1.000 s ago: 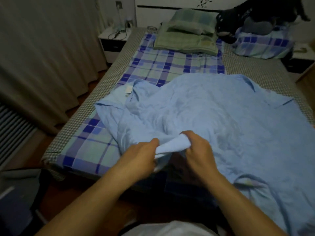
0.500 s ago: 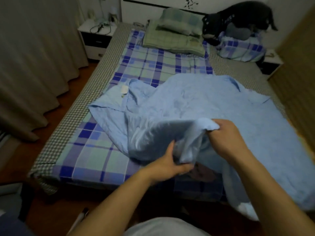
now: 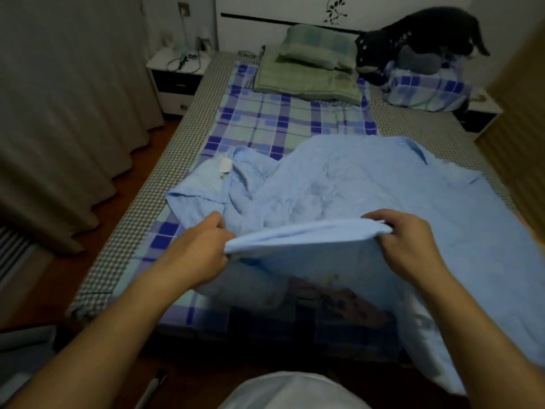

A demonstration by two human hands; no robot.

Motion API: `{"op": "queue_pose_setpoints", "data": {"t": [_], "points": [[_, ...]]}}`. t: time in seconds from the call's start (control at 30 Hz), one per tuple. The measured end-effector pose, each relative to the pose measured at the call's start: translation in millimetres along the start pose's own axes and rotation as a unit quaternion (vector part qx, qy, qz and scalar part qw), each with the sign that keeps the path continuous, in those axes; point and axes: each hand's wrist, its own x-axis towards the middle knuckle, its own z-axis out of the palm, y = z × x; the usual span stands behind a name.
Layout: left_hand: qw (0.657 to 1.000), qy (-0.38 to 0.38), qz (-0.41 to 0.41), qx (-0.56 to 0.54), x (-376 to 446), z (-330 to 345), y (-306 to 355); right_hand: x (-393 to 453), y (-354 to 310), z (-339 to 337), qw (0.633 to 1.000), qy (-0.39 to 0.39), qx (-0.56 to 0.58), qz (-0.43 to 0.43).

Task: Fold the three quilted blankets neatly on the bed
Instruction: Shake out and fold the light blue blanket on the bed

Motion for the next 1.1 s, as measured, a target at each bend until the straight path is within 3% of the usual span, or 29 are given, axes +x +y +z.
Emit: {"op": "queue_pose_setpoints", "data": {"t": [0.07,0.13,0.23,0.3,0.37,0.43,0.47,0.5,0.53,0.57,0.6,0.63,0.67,0.7,0.73,0.77,0.8,0.83,0.9,0.93,0.97,1.03,1.1], "points": [[0.989,0.145,0.007,-0.002,-10.2,10.5,-12.2,-5.4,-5.1,14.6,0.997,0.071,-0.024,0.004],[0.97,0.222,-0.08,-0.052,-20.6,34.3,-32.5,-17.0,-2.2,23.4,0.99,0.134,-0.032,0.003],[0.919,0.217,-0.308,-0.117,-35.0,86.1,-65.2,-28.2,4.5,22.8,0.971,0.214,0.011,0.105],[0.891,0.165,-0.361,-0.219,-38.5,110.8,-77.7,-23.8,20.3,25.1,0.964,0.186,0.011,0.189],[0.902,0.055,-0.299,-0.307,-40.6,123.7,-72.6,-20.4,35.0,29.5,0.976,0.075,-0.048,0.201],[0.911,-0.174,-0.184,-0.324,-46.6,130.0,-58.0,-26.1,42.4,33.9,0.972,-0.146,-0.099,0.157],[0.908,-0.304,-0.115,-0.266,-51.9,136.2,-55.3,-32.9,42.0,37.3,0.944,-0.279,-0.124,0.128],[0.899,-0.393,-0.072,-0.179,-54.2,148.5,-68.5,-42.9,38.4,41.8,0.893,-0.408,-0.162,0.098],[0.887,-0.455,-0.036,-0.074,-54.3,162.8,-84.8,-55.3,32.5,47.1,0.828,-0.512,-0.217,0.067],[0.884,-0.468,-0.02,0.009,-47.4,175.8,-107.1,-66.1,32.2,54.3,0.774,-0.573,-0.266,0.044],[0.896,-0.438,-0.016,0.067,-34.9,175.9,-129.3,-70.1,36.3,63.1,0.746,-0.59,-0.306,0.026],[0.92,-0.375,-0.001,0.115,-16.7,153.8,-145.1,-64.5,44.5,71.3,0.758,-0.571,-0.315,0.019],[0.946,-0.273,0.004,0.175,7.4,115.4,-165.5,-49.4,49.7,74.9,0.798,-0.516,-0.311,0.028],[0.972,-0.137,-0.042,0.186,39.1,63.8,-177.5,-25.2,49.0,69.2,0.857,-0.42,-0.295,0.038],[0.984,0.017,-0.115,0.136,75.5,-0.7,-177.9,5.1,41.8,53.1,0.921,-0.288,-0.257,0.048],[0.974,0.143,-0.168,0.059,96.5,-58.8,-168.0,31.0,37.6,34.4,0.965,-0.144,-0.21,0.059],[0.933,0.292,-0.21,-0.023,109.6,-119.2,-160.3,54.9,20.0,1.7,0.985,0.011,-0.161,0.056],[0.855,0.44,-0.226,-0.157,116.7,-173.0,-150.0,73.6,-1.5,-34.0,0.982,0.148,-0.11,0.045],[0.675,0.61,-0.128,-0.394,116.9,-259.2,-110.7,93.5,-31.4,-80.7,0.951,0.306,-0.048,-0.004],[0.603,0.669,-0.057,-0.431,112.6,-294.3,-92.5,93.5,-42.3,-95.4,0.938,0.342,-0.035,-0.03],[0.599,0.694,-0.017,-0.399,103.8,-321.0,-76.8,89.7,-48.3,-102.1,0.933,0.356,-0.032,-0.044],[0.697,0.683,-0.042,-0.215,90.0,-328.6,-79.4,79.6,-43.8,-96.5,0.937,0.337,-0.076,-0.043],[0.78,0.621,-0.078,0.022,73.4,-303.3,-115.4,65.7,-30.3,-79.7,0.942,0.309,-0.121,-0.043]]}}
